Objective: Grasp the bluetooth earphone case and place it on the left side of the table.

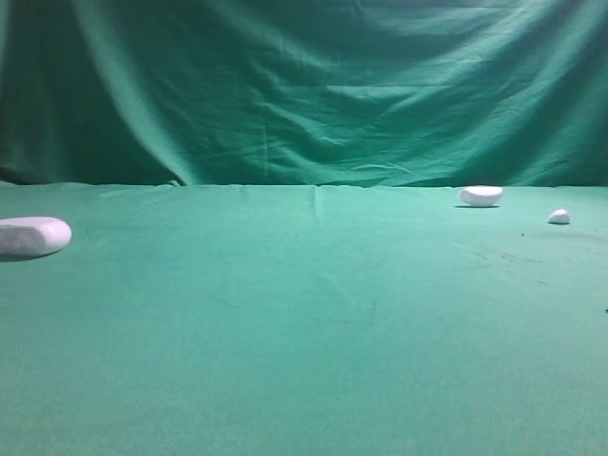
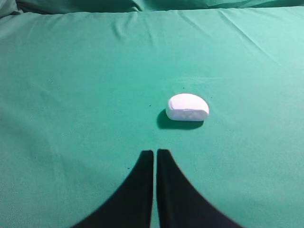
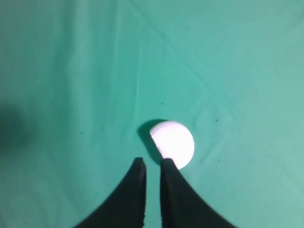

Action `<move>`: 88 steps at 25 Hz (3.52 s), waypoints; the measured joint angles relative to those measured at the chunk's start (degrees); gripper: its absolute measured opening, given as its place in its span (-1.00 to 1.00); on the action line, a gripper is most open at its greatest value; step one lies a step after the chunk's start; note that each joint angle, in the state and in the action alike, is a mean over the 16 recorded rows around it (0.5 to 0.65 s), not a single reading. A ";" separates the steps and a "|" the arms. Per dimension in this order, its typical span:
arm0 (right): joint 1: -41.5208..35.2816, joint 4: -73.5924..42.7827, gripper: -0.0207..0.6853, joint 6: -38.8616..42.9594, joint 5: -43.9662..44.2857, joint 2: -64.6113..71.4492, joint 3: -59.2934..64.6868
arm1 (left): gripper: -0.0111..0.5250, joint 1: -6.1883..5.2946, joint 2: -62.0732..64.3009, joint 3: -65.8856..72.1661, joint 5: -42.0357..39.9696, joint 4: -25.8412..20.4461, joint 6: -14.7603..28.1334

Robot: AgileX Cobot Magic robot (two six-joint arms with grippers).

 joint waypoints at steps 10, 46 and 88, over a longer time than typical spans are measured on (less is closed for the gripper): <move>-0.21 -5.22 -0.94 5.70 -1.19 -26.52 31.40 | -0.96 0.00 0.00 0.00 0.00 0.00 0.00; -16.26 -7.59 -0.94 2.26 -37.08 -81.68 96.08 | -0.96 0.00 0.00 0.00 0.00 0.00 -0.05; -46.63 -3.10 -0.94 2.84 -50.78 -114.83 129.87 | -0.96 0.00 0.00 0.00 0.00 0.00 -0.13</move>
